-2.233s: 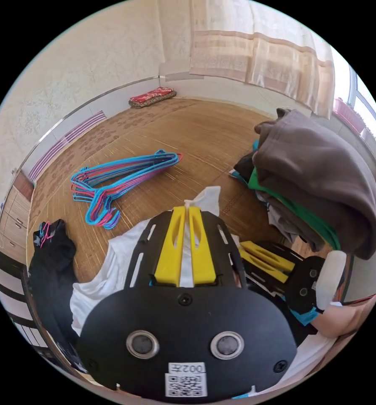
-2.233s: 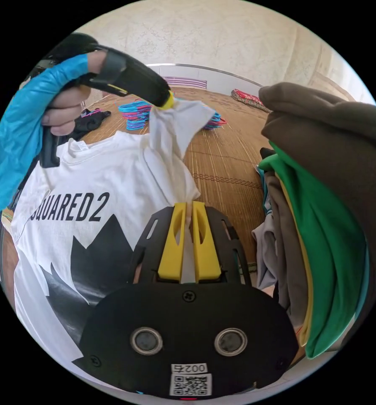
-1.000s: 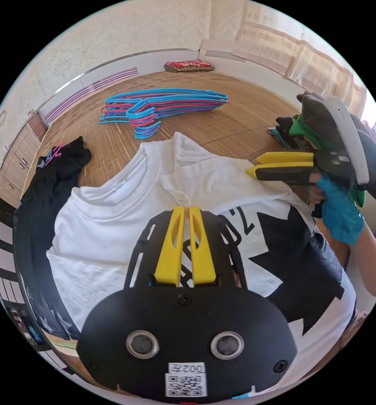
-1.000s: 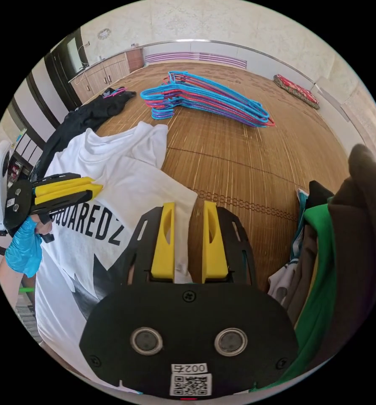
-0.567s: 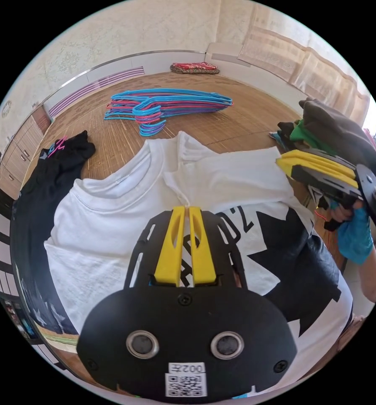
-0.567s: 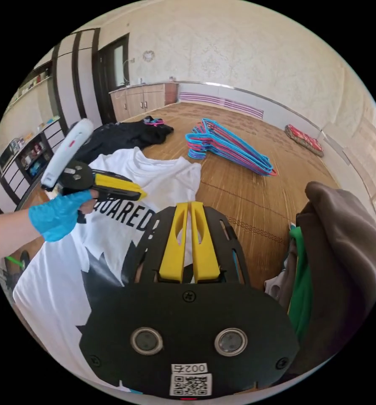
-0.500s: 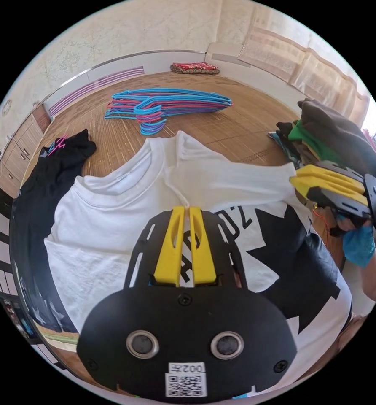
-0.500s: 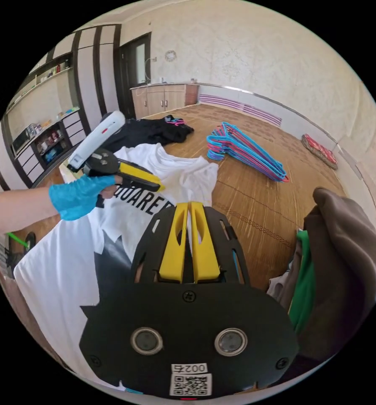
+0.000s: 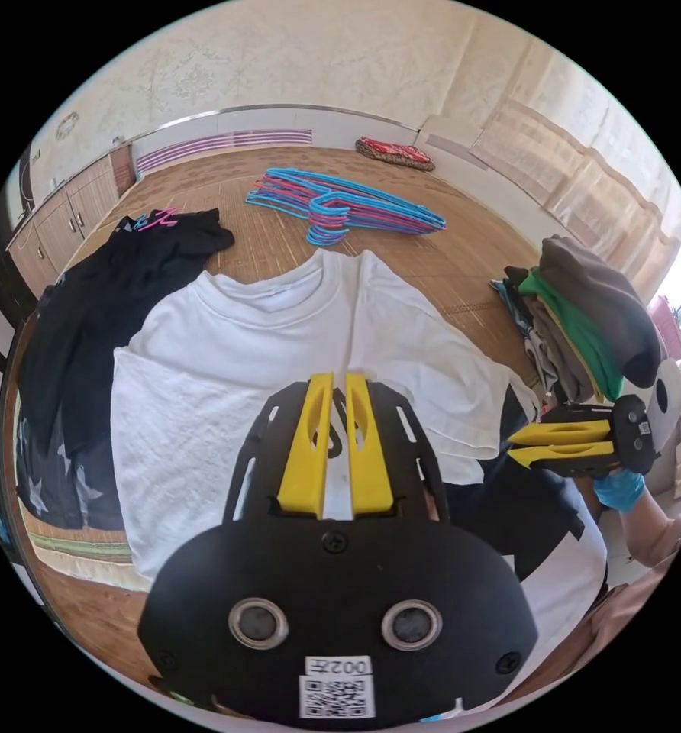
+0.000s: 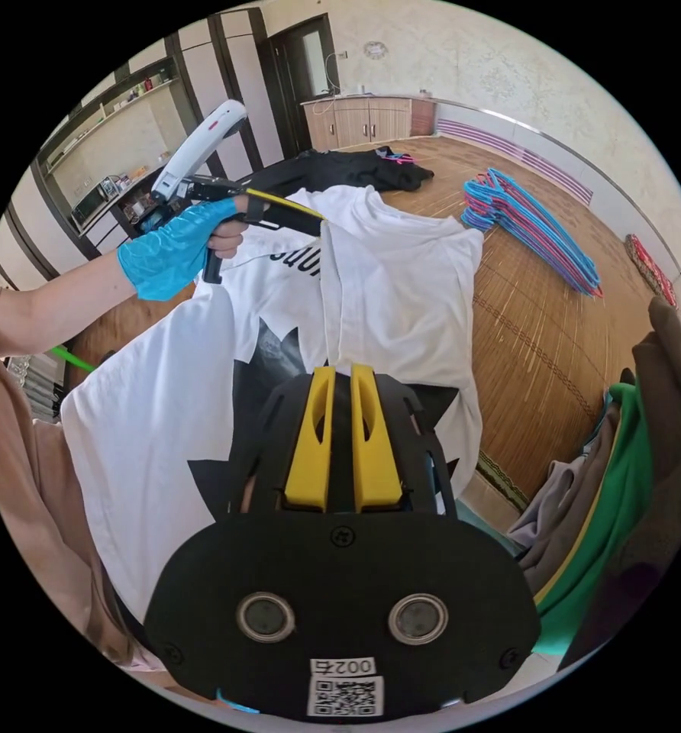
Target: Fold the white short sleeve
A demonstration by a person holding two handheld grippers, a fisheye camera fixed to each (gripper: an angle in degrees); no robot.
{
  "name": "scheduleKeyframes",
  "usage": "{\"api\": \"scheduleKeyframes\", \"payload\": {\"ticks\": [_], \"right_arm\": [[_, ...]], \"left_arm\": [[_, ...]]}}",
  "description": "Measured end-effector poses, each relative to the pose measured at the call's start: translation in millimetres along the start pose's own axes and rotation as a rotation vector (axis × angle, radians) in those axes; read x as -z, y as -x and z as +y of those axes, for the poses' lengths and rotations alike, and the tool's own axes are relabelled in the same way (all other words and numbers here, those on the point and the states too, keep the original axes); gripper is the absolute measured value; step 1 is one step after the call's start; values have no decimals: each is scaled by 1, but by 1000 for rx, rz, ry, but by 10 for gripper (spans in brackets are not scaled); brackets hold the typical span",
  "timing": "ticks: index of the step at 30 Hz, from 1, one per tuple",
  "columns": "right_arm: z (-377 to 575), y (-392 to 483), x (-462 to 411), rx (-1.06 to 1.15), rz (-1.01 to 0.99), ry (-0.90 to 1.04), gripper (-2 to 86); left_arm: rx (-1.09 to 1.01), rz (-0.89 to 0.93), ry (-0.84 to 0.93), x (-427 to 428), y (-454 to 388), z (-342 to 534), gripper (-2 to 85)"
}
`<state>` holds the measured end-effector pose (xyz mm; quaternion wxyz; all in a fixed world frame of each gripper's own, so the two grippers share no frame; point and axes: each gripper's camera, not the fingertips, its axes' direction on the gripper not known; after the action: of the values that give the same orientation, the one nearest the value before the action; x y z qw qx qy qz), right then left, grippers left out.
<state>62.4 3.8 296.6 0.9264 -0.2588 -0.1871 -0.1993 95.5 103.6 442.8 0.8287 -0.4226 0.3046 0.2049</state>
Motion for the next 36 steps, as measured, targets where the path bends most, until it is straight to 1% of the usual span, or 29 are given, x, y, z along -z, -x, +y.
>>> {"api": "scheduleKeyframes", "payload": {"ticks": [5,9,14,20,27,31,34,36], "right_arm": [[-1,17,-2,12,33,-9,75],[-4,29,-14,10,77,16,78],[-8,42,-32,-7,173,89,53],[-4,50,-33,-28,136,90,1],[2,62,-32,-33,136,102,-6],[4,68,-29,-40,161,68,8],[1,73,-29,-38,195,42,46],[-2,75,-34,-41,205,47,66]], "left_arm": [[-23,-25,-48,16,1,21,-6],[-85,-11,3,10,0,31,9],[-149,3,12,14,2,52,21],[-227,4,9,22,3,75,41],[-282,4,23,13,-2,86,56],[-286,-38,45,2,-3,87,32],[-284,-87,45,-1,-3,89,8],[-279,-85,35,1,-4,90,-3]]}}
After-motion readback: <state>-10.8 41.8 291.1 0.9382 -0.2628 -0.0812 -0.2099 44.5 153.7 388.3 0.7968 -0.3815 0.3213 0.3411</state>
